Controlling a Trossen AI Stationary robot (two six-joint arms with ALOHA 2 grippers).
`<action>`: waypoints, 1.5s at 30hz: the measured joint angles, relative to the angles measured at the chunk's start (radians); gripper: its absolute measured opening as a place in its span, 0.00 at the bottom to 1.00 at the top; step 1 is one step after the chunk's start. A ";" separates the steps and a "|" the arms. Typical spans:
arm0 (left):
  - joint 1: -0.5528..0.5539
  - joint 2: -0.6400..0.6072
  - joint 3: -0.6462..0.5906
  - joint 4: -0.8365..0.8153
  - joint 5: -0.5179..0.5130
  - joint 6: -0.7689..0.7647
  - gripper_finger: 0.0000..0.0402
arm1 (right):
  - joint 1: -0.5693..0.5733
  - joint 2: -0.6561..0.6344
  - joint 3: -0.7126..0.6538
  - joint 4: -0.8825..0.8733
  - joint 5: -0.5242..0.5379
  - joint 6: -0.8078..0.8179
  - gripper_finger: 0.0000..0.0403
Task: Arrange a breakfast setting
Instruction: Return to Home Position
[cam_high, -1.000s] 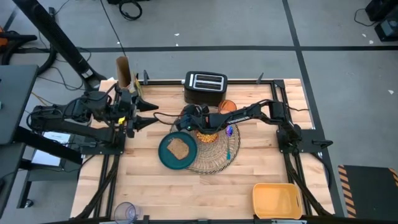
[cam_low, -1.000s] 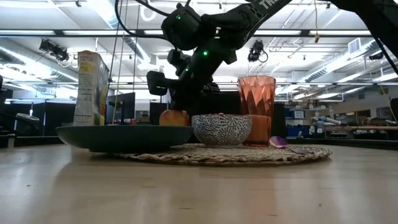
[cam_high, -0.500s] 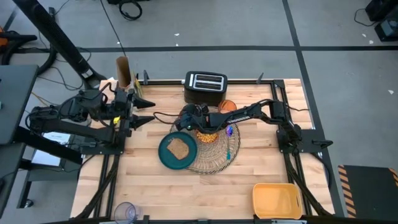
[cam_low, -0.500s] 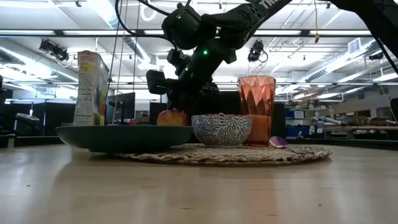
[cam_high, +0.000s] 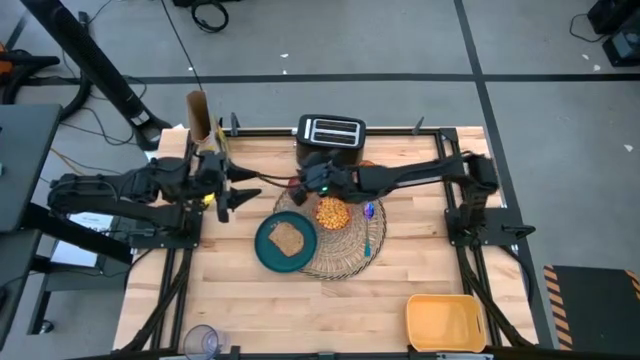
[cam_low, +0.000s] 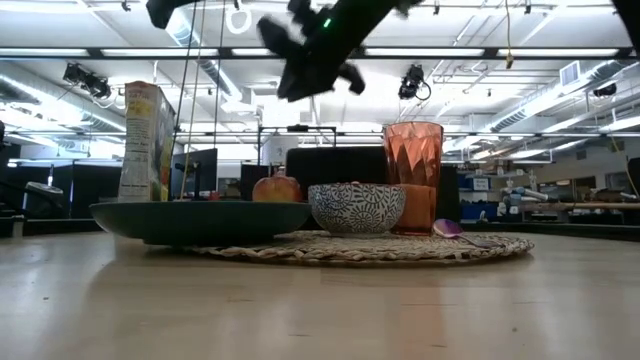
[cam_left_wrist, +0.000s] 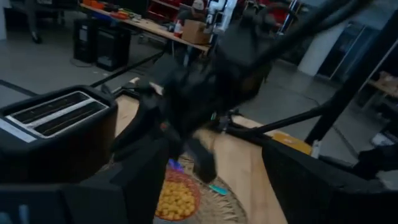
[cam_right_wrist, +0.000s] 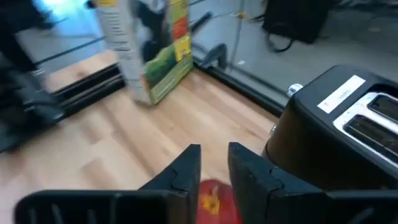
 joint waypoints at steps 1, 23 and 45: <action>0.000 -0.005 0.000 -0.001 0.004 -0.014 0.66 | 0.002 -0.028 0.000 -0.042 -0.023 -0.005 0.20; 0.000 -0.258 -0.333 0.151 0.070 -0.153 0.09 | -0.056 -0.764 -0.823 0.547 -0.992 0.058 0.06; 0.000 -0.442 -0.561 0.306 0.085 0.244 0.13 | 0.005 -1.537 -1.409 0.658 -0.622 -0.276 0.08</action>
